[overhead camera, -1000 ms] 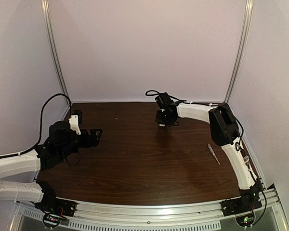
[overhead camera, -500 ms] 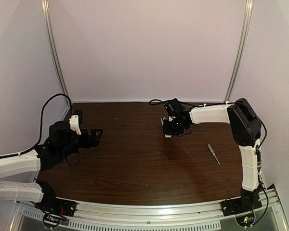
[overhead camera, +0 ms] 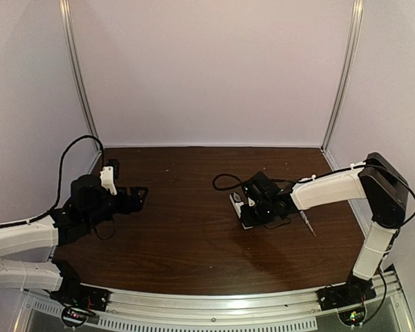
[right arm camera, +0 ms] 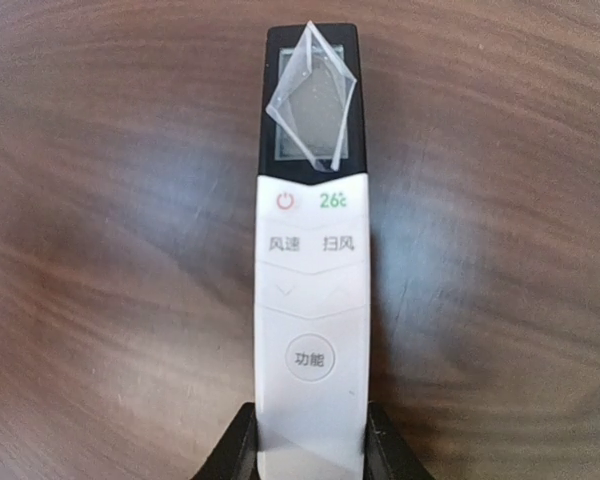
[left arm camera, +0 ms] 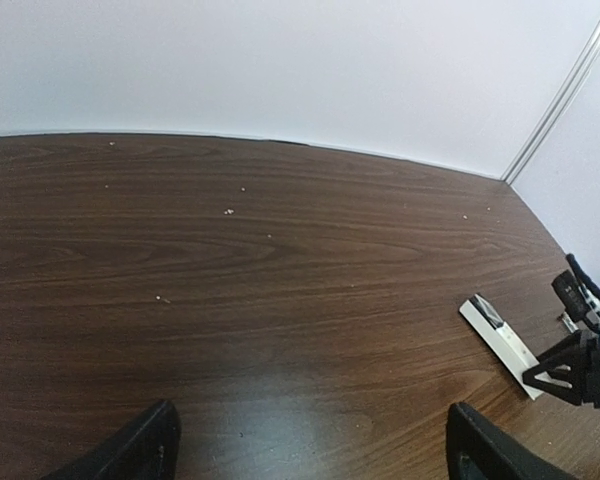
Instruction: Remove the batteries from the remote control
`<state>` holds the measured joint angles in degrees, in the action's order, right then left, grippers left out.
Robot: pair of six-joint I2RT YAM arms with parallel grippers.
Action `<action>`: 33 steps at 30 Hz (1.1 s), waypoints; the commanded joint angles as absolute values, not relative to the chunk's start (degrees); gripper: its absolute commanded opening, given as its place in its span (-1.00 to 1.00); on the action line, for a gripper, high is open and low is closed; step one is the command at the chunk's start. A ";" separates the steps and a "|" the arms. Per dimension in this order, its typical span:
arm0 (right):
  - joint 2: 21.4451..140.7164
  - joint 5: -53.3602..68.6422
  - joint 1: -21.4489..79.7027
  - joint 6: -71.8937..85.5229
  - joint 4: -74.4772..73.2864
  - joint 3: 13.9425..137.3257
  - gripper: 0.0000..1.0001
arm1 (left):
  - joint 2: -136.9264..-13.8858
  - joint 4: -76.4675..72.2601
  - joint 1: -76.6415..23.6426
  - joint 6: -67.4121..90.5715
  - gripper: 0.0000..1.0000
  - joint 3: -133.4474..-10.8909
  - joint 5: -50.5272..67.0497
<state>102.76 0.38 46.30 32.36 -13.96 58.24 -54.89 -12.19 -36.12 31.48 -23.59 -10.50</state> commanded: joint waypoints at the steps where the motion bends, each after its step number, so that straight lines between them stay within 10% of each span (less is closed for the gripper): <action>1: 99.23 -1.72 50.06 34.50 -15.15 52.50 -0.69 | -54.47 -14.59 -36.39 31.86 0.88 -22.77 -9.84; 10: 92.15 -7.85 57.03 39.85 -19.26 44.66 -0.51 | -54.32 -14.85 -36.39 31.82 0.88 -22.54 -9.74; 22: 87.11 -11.47 60.97 40.65 -19.35 41.22 0.33 | -55.24 -15.73 -36.38 31.77 0.88 -22.43 -9.35; 33: 93.16 -12.07 61.09 37.53 -20.41 46.09 0.02 | -56.92 -17.11 -36.34 31.16 0.88 -22.40 -8.84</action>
